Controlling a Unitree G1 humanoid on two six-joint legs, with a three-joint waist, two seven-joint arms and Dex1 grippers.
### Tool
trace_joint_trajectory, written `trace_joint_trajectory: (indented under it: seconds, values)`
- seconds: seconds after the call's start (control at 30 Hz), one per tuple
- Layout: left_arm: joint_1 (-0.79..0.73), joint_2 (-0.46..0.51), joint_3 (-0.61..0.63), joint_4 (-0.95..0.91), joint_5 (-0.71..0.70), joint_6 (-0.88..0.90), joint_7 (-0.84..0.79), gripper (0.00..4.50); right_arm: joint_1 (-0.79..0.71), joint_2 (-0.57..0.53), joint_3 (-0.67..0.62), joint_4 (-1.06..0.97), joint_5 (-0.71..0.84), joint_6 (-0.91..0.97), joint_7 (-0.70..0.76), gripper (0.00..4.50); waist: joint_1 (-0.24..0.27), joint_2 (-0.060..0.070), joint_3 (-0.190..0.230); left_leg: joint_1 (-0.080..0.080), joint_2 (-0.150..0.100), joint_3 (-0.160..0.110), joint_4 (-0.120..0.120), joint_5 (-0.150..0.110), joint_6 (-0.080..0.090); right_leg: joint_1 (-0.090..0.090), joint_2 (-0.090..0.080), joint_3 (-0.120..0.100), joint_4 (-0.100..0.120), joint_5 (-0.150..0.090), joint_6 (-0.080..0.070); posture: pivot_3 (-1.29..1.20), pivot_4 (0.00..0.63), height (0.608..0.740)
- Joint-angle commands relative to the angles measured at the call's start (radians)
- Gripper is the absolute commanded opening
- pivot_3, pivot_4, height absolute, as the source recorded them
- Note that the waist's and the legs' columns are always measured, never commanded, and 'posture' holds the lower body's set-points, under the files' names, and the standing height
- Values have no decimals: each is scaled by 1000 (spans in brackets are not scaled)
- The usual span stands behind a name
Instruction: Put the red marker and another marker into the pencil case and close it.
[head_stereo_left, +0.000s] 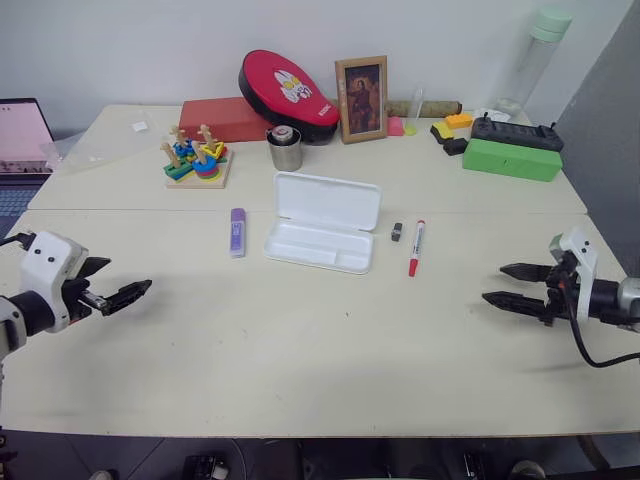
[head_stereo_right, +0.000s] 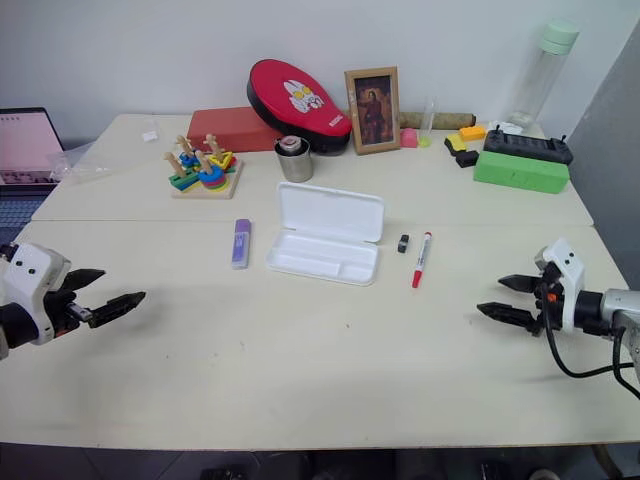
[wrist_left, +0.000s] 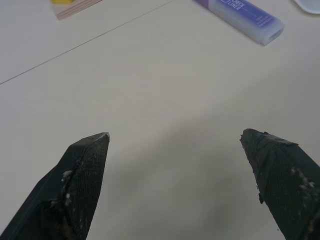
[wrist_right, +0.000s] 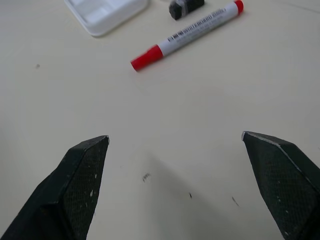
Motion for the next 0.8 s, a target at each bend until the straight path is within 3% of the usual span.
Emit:
trace_joint_trajectory:
  seconds: [0.03, 0.27, 0.47, 0.8]
  values:
    - [-26, -38, -29, -102, -49, 31, -15, 4500, -108, 59, 65, -111, 38, 38, -18, 4469, -2, 0, 0, 0, 0, 0, 0, 0, 0, 0, 0, 0, 0, 0, 0, 0, 150, 740]
    - [-95, -149, -194, -312, -103, 117, -24, 4500, -311, 267, 322, -61, -107, 4, -94, 4469, 2, -1, -1, -1, 0, -1, 1, 0, 0, 0, 0, -1, 0, 0, 0, 0, 150, 740]
    - [-134, -192, -311, -430, -117, 180, -31, 4500, -428, 421, 453, 68, -220, -67, -123, 4469, 3, -1, -1, -1, 0, -1, 1, 0, 0, 0, 0, -1, 0, 0, 1, 0, 150, 740]
    - [-202, -249, -367, -488, -138, 215, -13, 4500, -520, 514, 584, 266, -380, -144, -91, 4469, 1, -1, -1, -1, 0, -1, 1, 0, -1, 0, 0, -1, 1, 1, 0, 0, 150, 740]
